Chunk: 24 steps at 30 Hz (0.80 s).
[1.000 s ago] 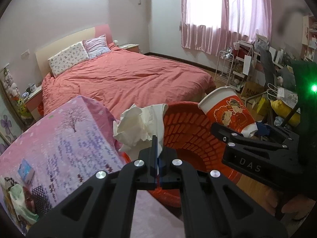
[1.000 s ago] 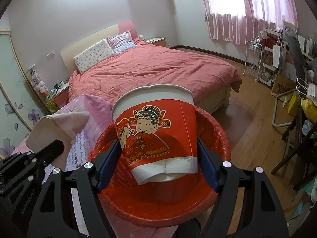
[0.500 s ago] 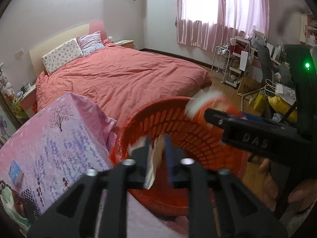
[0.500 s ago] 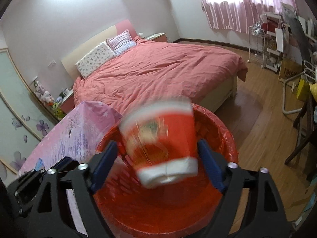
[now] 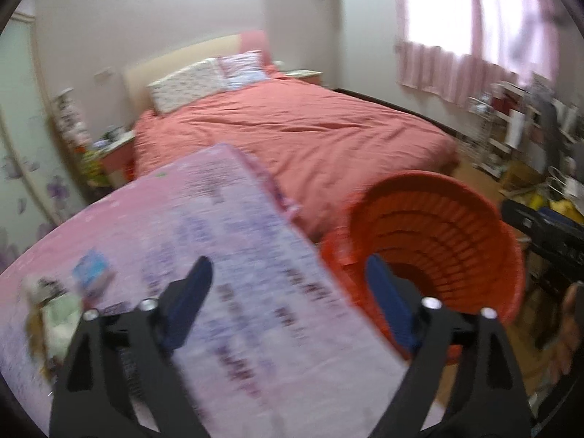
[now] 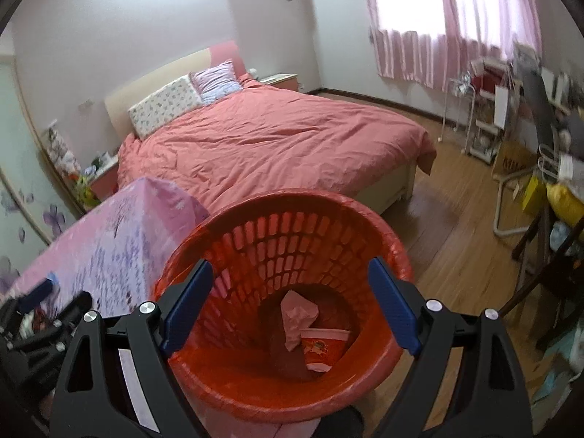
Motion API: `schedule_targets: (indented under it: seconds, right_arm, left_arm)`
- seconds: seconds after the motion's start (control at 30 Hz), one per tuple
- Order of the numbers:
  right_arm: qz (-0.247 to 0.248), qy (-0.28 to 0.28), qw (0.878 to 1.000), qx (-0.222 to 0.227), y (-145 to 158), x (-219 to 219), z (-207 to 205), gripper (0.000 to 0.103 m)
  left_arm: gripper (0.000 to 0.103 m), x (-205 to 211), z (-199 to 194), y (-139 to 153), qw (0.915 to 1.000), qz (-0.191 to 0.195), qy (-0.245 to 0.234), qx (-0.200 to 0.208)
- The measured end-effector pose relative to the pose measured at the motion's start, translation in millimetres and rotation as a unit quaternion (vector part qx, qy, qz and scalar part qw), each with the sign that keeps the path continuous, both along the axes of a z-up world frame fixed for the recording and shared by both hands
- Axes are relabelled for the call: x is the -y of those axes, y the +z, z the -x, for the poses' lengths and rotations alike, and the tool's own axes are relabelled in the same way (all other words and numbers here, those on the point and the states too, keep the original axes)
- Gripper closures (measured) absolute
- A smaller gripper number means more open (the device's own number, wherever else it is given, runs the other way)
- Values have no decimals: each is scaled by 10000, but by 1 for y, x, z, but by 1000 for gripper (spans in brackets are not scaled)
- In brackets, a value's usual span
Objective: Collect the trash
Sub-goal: 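Move both open tools back to the pile on the bed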
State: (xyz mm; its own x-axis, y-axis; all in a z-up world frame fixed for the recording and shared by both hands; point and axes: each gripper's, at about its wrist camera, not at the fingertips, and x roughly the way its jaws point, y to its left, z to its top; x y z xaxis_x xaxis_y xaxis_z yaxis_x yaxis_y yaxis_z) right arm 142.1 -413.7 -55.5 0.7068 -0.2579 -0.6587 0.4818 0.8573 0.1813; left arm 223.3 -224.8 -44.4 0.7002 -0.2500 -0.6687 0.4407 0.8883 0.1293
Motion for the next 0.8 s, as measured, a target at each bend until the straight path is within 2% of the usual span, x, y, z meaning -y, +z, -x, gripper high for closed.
schedule_targets:
  seconds: [0.07, 0.2, 0.33, 0.43, 0.53, 0.6, 0.73, 0.8]
  right_arm:
    - [70, 128, 9999, -53, 1, -13, -2, 17]
    - [210, 457, 9987, -126, 3, -48, -6, 17]
    - [375, 867, 9954, -160, 3, -88, -10, 17]
    - [346, 1165, 9924, -186, 2, -116, -14, 17]
    - [246, 1534, 9876, -224, -1, -145, -21, 17]
    - [205, 1725, 9845, -247, -3, -164, -26, 18]
    - [66, 2176, 9755, -315, -8, -201, -40, 30]
    - [-4, 2401, 9702, -329, -12, -222, -46, 33]
  left_arm:
    - [7, -22, 2, 3, 9997, -45, 235, 71]
    - [6, -72, 3, 10, 9979, -106, 636, 62]
    - [6, -140, 3, 14, 9929, -97, 1187, -57]
    - [6, -199, 0, 14, 9853, -110, 1696, -188]
    - [6, -249, 2, 15, 9798, -176, 1992, -78]
    - [7, -287, 3, 15, 9727, -306, 2301, 5]
    - [6, -342, -2, 10, 9589, -414, 2807, 81]
    - [7, -362, -9, 4, 9551, -403, 2934, -3]
